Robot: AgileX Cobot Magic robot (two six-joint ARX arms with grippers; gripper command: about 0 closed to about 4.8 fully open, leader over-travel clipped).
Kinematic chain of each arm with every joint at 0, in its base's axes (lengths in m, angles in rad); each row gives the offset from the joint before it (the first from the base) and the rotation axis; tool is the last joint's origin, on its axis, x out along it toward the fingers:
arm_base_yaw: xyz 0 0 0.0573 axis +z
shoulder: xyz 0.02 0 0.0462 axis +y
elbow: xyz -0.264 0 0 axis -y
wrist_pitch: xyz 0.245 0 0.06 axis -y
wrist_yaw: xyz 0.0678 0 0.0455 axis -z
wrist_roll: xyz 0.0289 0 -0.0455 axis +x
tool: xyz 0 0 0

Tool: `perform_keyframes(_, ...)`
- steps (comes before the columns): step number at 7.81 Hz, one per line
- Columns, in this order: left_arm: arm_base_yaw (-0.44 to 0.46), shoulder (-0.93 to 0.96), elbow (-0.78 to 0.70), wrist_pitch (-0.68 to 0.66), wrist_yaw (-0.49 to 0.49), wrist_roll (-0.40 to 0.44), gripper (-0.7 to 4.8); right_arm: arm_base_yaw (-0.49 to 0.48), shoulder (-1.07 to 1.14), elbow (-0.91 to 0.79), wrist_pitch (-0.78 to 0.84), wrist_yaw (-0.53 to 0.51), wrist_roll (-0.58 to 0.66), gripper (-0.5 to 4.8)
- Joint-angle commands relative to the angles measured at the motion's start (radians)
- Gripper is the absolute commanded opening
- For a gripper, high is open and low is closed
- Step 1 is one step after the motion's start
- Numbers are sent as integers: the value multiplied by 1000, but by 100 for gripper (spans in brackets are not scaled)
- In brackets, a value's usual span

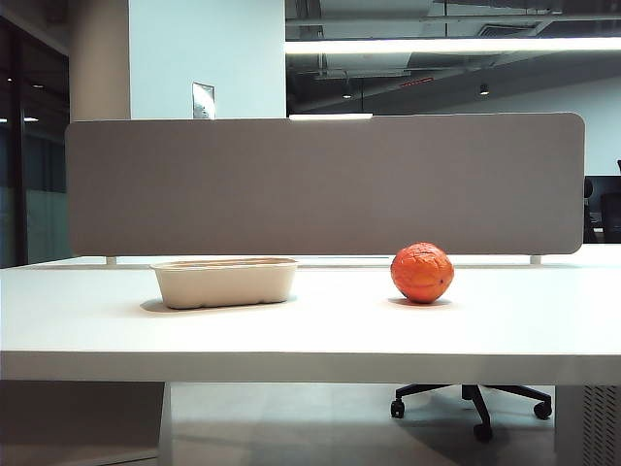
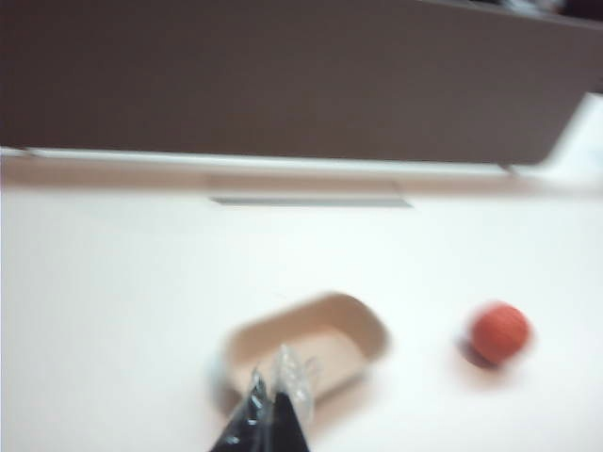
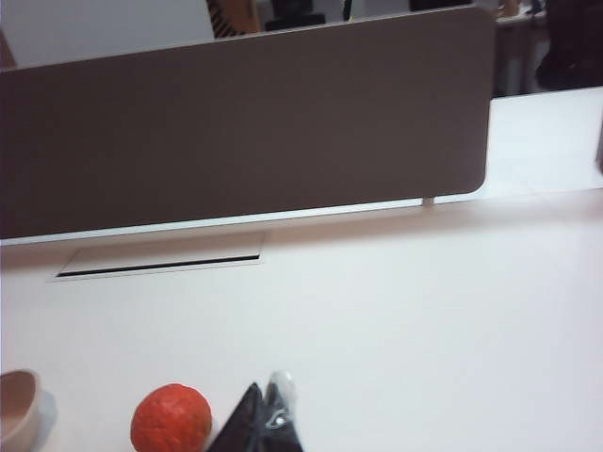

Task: Pick up the orange and place it into the paper lunchbox.

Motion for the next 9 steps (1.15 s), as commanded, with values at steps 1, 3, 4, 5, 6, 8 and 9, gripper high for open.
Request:
perform_keyframes(1,-333,121,34,-126,-257,68,-6,172,220,120,54,-93,-23,-1)
perform_keyframes(3,-377,129,34,-139,-277,68,-6,283,327,160,59,-100,-75,-1)
perform_keyframes(4,-377,129,35,-129,-274,68,-6,318,397,164,103,-148,-74,-1)
perform_keyframes(5,-377,129,35,-117,-272,68,-6,319,485,165,188,-200,-69,88)
perform_keyframes(6,-377,129,35,-116,-270,68,-6,319,529,165,239,-202,-85,479)
perform_keyframes(8,-377,129,42,-111,-250,68,-6,306,896,249,433,-200,-122,479)
perform_keyframes(9,-377,129,42,-111,-249,67,-6,305,975,303,472,-205,-123,479)
